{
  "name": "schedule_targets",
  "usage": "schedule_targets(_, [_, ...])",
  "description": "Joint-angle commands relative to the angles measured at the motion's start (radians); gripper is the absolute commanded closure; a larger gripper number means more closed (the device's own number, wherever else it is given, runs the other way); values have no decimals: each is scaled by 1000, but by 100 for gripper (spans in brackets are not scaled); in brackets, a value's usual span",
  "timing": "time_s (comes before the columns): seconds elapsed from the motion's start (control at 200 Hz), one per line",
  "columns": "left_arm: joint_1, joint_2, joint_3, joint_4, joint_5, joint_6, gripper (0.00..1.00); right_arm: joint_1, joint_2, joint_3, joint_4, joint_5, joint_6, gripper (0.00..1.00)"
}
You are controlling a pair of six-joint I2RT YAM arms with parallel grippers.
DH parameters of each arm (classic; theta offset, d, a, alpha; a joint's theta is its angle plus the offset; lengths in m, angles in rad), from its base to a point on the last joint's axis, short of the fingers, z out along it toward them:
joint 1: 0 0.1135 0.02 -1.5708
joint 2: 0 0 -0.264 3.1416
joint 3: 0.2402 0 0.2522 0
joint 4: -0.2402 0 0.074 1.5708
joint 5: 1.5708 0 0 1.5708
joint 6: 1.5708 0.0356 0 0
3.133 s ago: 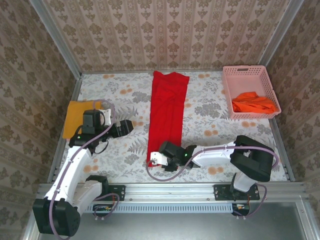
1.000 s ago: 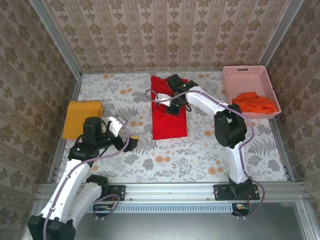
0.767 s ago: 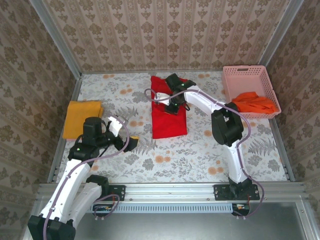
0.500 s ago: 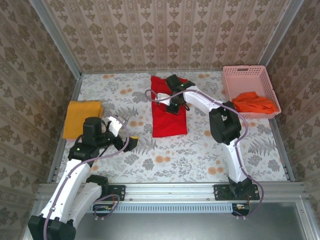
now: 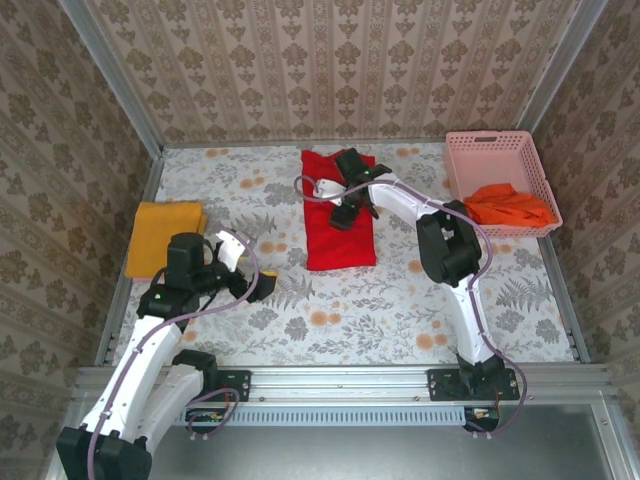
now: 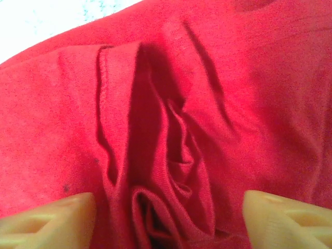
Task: Fold and stack the t-shirts
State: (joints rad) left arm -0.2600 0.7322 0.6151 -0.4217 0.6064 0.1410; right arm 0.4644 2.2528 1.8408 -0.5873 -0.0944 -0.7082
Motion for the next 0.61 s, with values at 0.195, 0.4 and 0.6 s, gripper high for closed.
schedule_targets(0.195, [9, 14, 7, 48, 0, -114, 0, 30, -406, -511, 423, 8, 18, 19])
schedule_targets(0.4, [14, 12, 21, 1, -15, -72, 0, 146, -593, -817, 511, -81, -182, 22])
schedule_targets(0.6, [18, 3, 20, -18, 1, -33, 0, 219, -607, -880, 484, -52, -187, 26])
